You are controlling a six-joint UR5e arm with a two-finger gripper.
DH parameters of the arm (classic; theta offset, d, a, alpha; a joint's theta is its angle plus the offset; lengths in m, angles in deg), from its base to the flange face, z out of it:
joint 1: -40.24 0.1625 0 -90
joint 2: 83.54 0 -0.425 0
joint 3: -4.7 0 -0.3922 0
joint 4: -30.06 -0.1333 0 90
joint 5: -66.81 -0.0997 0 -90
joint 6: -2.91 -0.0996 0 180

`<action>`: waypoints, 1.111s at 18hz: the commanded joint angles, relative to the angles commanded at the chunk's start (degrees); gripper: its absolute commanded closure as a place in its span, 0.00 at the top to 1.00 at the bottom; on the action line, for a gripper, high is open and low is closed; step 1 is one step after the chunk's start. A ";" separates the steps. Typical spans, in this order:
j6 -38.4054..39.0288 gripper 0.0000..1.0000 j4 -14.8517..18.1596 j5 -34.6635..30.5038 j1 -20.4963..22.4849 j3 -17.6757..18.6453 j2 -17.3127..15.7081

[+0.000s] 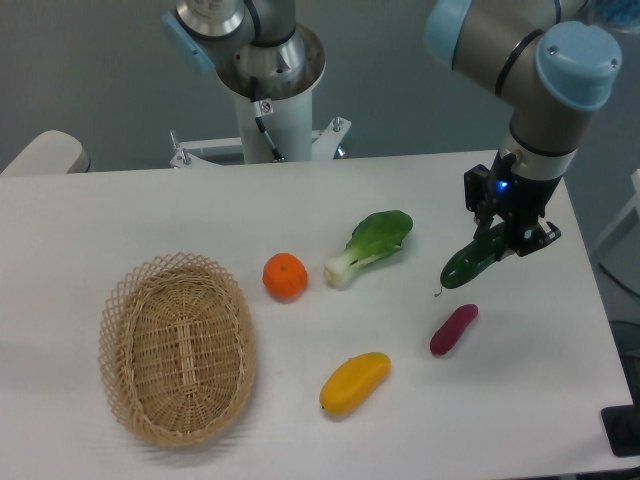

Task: Place the cucumber in the basket
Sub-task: 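Lift the green cucumber held in the gripper off the table, then carry the cucumber across the table over the wicker basket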

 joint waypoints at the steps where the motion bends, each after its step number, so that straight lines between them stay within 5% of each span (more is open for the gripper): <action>1: 0.61 0.23 -0.09 0.26 -0.17 0.44 0.00; 12: 15.45 0.23 0.00 0.62 -7.99 0.88 -0.96; 18: 28.89 0.23 -0.44 0.35 -15.63 2.19 -0.97; 20: 38.61 0.23 -0.61 0.35 -20.27 4.03 -1.05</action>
